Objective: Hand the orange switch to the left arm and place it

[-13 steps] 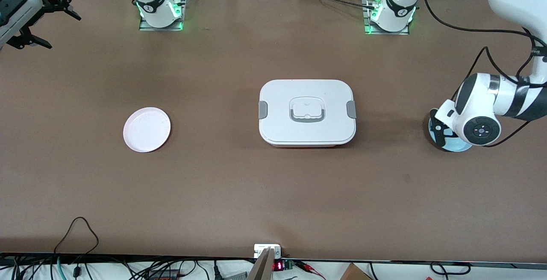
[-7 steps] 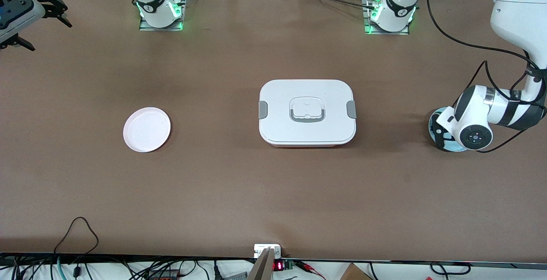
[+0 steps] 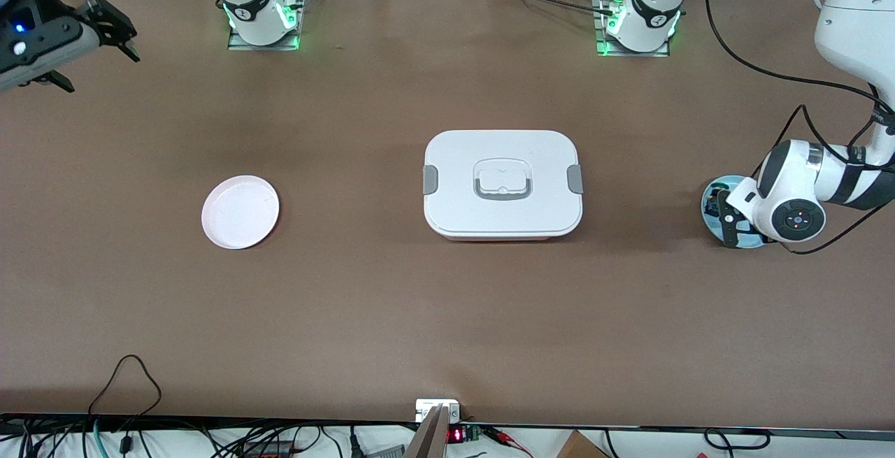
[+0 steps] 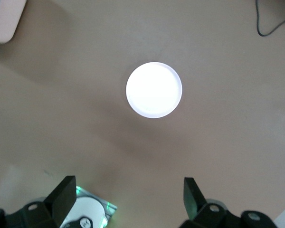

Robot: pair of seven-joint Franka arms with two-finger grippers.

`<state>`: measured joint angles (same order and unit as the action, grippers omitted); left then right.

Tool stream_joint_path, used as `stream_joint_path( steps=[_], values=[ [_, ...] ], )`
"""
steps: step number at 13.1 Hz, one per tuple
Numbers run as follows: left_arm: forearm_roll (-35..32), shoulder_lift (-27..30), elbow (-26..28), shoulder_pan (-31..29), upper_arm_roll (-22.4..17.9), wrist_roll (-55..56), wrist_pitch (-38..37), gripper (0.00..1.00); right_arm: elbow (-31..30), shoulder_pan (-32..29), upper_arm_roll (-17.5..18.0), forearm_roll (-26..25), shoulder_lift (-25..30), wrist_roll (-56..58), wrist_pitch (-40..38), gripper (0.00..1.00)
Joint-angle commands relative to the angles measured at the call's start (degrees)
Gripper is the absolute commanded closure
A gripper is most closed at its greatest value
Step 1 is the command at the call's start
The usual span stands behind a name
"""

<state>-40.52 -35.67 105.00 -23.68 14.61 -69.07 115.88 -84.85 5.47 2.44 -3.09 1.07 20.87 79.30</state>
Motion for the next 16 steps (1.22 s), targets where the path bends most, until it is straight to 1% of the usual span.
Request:
stream_joint_path(
  steps=[1, 3, 6, 7, 8, 11, 12, 13, 14, 16],
  values=[
    [-1.5, -0.2, 0.4, -0.7, 0.7, -0.7, 0.7, 0.76, -4.3, 0.2, 0.2, -0.2, 0.8, -11.9, 5.8, 0.00],
    [-1.6, -0.3, 0.3, -0.8, 0.7, -0.7, 0.8, 0.76, -5.4, 0.2, 0.2, -0.1, 0.4, -18.6, 9.6, 0.00],
    [-1.6, -1.1, 0.3, -1.7, 0.6, -0.7, 2.2, 0.76, -6.3, -0.5, -0.2, -0.1, -1.6, -19.2, 12.7, 0.00],
    [-1.6, -1.2, 0.4, -1.7, 0.7, -0.7, 2.2, 0.74, -6.1, -0.5, -0.2, -0.2, -2.1, -19.2, 13.8, 0.00],
    [-1.6, -1.2, 0.3, -1.7, 0.7, -0.8, 2.2, 0.70, -6.1, -0.6, -0.2, -0.2, -2.7, -19.3, 14.8, 0.00],
    [-1.6, -1.1, 0.1, -1.7, 0.7, -0.8, 2.1, 0.68, -5.9, -0.5, -0.4, -0.8, -3.6, -19.2, 16.4, 0.00],
    [-1.6, -1.1, 0.1, -1.7, 0.7, -0.8, 2.1, 0.59, -5.8, -0.5, -0.4, -0.9, -3.7, -19.2, 16.4, 0.00],
    [-1.5, -0.9, -0.1, -1.7, 0.7, -0.9, 1.5, 0.19, -5.8, -0.5, -0.4, -0.8, -4.8, -19.3, 15.9, 0.00],
    [-1.5, -0.4, -0.1, -1.5, 0.8, -2.6, 1.1, 0.00, -5.7, -0.5, -0.4, -0.3, -5.5, -19.4, 15.8, 0.00],
    [-1.0, 0.1, -1.4, -1.2, 1.4, -4.1, -0.9, 0.00, -5.6, -0.5, -0.4, 0.8, -5.7, -18.9, 15.5, 0.00]
  ],
)
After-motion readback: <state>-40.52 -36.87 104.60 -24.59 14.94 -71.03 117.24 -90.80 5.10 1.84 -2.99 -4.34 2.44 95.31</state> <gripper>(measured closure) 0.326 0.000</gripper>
